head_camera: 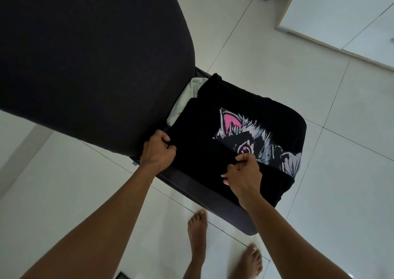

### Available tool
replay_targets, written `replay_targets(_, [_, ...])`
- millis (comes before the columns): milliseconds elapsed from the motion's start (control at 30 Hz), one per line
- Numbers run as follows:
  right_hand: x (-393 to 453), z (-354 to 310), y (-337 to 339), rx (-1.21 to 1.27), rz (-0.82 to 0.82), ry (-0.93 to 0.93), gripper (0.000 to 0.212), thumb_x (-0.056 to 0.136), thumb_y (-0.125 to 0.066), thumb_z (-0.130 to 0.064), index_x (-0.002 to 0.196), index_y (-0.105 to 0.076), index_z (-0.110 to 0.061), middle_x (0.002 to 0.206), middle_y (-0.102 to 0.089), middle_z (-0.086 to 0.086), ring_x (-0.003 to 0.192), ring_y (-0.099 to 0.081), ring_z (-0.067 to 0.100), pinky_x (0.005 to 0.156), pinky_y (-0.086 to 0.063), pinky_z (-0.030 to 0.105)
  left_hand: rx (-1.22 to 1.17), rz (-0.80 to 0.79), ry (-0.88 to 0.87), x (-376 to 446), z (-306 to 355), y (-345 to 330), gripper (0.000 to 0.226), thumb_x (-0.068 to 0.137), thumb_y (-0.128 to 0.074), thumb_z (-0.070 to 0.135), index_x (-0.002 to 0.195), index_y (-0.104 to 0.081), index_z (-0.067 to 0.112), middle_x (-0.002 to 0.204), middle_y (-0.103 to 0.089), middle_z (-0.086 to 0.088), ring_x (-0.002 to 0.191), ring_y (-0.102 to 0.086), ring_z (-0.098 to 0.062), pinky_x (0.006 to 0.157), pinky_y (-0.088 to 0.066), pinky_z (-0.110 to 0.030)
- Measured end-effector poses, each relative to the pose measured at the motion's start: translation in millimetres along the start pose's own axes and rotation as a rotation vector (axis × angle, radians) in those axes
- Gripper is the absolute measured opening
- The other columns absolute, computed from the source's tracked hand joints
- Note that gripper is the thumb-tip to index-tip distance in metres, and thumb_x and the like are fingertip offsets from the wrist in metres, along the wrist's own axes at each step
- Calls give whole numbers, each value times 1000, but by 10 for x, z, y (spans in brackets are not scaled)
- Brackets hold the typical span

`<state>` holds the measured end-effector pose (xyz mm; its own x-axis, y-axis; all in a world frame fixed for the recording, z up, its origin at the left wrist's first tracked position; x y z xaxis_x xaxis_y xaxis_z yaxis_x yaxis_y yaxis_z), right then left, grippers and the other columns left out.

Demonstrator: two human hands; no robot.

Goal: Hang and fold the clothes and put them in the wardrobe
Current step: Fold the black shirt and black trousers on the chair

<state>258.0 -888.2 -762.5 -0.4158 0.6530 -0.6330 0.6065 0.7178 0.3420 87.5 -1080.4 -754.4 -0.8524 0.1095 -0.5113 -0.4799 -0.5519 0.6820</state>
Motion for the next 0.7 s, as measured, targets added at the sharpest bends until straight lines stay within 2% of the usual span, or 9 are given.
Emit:
replay_targets(100, [31, 12, 8, -295, 6, 87, 26, 92, -64, -13, 114, -50, -18, 86, -67, 5, 79, -66, 20, 73, -57, 39, 148, -104, -3, -9, -41, -84, 47, 85, -72, 24, 125, -48, 19, 101, -61, 1, 92, -60, -18, 88, -54, -42])
replay_targets(167, [22, -43, 25, -436, 63, 155, 28, 94, -64, -27, 117, -47, -25, 98, -63, -1, 86, -63, 20, 69, -50, 36, 173, 0, -121, -20, 57, -104, 42, 89, -69, 28, 125, -49, 18, 113, -59, -4, 102, -59, -23, 86, -54, -45])
replay_targets(233, [27, -121, 14, -550, 84, 235, 28, 96, -59, -36, 120, -45, -30, 105, -62, -3, 89, -62, 22, 68, -46, 35, 177, 107, -303, -19, 241, -116, 33, 94, -62, 28, 124, -49, 20, 110, -60, -6, 100, -59, -25, 79, -55, -46])
replay_targets(333, [118, -182, -1, -710, 55, 279, 30, 100, -54, -37, 129, -50, -29, 116, -63, -3, 97, -63, 23, 70, -42, 33, 283, 60, -469, 63, 539, -211, 36, 99, -54, 29, 135, -48, 29, 103, -63, -3, 93, -62, -24, 72, -54, -42])
replay_targets(400, [197, -206, 27, -770, 54, 298, 24, 101, -51, -35, 123, -58, -26, 117, -64, -3, 93, -59, 18, 69, -42, 32, 415, -5, -447, 160, 646, -285, 35, 101, -53, 30, 136, -52, 30, 112, -62, -1, 98, -62, -24, 70, -47, -36])
replay_targets(500, [273, -223, 81, -790, 40, 316, 19, 102, -50, -34, 112, -62, -23, 113, -63, -4, 85, -49, 12, 69, -40, 32, 486, 33, -354, 271, 672, -312, 20, 101, -53, 27, 116, -64, 18, 112, -62, -3, 98, -63, -25, 68, -41, -35])
replay_targets(567, [296, -231, 114, -790, 40, 326, 20, 103, -49, -35, 112, -60, -22, 113, -61, -4, 85, -49, 12, 70, -40, 33, 490, 67, -335, 285, 657, -328, 16, 101, -52, 22, 111, -62, 14, 109, -63, -5, 92, -63, -25, 66, -42, -35])
replay_targets(700, [253, -273, 119, -847, 3, 380, 25, 101, -51, -40, 121, -50, -25, 113, -58, -8, 85, -52, 14, 68, -42, 33, 453, 151, -393, 171, 702, -307, 28, 98, -55, 26, 123, -46, 18, 106, -62, -3, 89, -63, -25, 65, -49, -39])
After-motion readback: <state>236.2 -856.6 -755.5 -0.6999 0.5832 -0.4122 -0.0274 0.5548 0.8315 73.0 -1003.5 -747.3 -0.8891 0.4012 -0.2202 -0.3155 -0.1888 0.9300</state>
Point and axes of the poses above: each hand's wrist, its own x-axis towards the middle knuckle, its own y-axis out of the back of the hand, z = x × y, the point moved 4 cm from there along x, towards the middle knuckle
